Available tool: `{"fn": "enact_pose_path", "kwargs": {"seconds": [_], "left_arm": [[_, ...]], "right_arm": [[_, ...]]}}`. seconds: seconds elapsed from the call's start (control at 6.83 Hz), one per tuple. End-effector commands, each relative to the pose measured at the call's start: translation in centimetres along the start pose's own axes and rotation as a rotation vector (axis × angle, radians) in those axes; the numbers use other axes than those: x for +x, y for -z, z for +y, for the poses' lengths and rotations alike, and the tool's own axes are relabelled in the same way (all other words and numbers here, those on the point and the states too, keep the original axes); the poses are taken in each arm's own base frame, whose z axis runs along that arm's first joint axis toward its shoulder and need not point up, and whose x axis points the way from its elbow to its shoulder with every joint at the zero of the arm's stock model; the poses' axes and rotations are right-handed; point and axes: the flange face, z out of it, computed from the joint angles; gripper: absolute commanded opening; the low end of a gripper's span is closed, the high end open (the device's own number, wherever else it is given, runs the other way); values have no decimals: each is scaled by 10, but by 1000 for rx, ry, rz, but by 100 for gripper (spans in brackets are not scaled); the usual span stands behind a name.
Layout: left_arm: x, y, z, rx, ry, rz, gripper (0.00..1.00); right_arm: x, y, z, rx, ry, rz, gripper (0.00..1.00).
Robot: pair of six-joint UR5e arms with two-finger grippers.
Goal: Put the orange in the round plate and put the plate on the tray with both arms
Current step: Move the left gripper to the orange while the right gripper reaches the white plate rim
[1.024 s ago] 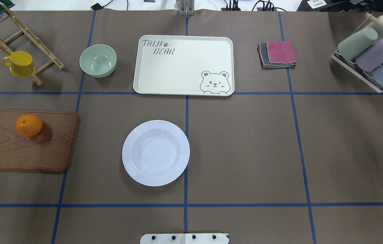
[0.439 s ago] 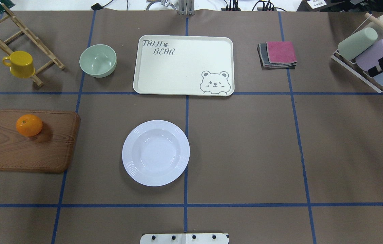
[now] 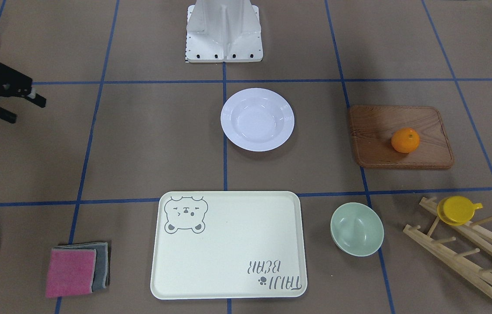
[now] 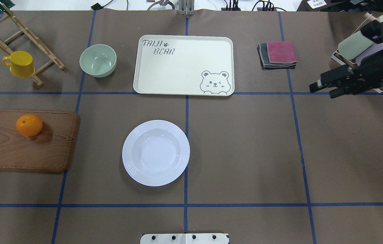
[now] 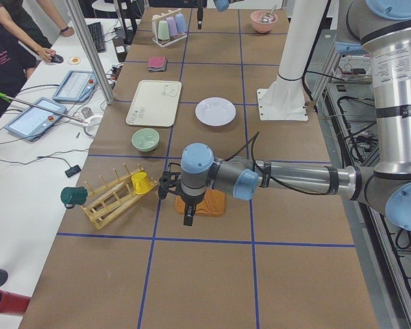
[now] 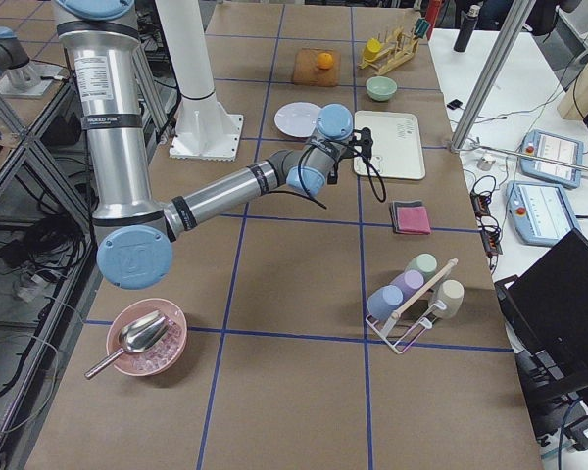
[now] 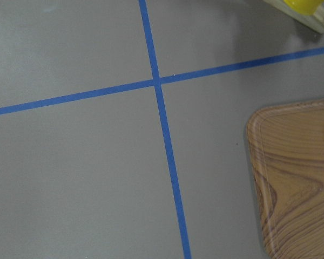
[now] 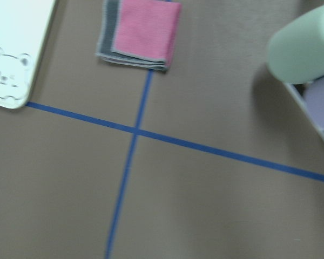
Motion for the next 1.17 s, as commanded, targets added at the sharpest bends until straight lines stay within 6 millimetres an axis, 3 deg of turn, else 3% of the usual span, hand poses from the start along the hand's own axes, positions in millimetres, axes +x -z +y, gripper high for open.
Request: {"fn": "enact_pose_path", "kwargs": {"seconds": [0.0,0.29,0.44,0.59,0.88,1.02], "left_arm": [[44,-20,-6,3,65,37,99],[67,-28,-12,-4,88,40,99],[85,-35,-15,-2,104,43,100],[114,-50,-16,24,133,34,99],[177,-82,-22,-17,145,61,99],[179,-86,-21,-5,140,41,99]], "right_arm": [[-36,-83,69,35,-226,-313,96],[-54,-134,116,50,-289,-342,97],[-59,-148,132,57,-319,-349,97],[-70,-171,158,89,-337,-361,97],[-118,-217,183,137,-369,-299,100],[-131,-231,195,135,-365,-238,100]]}}
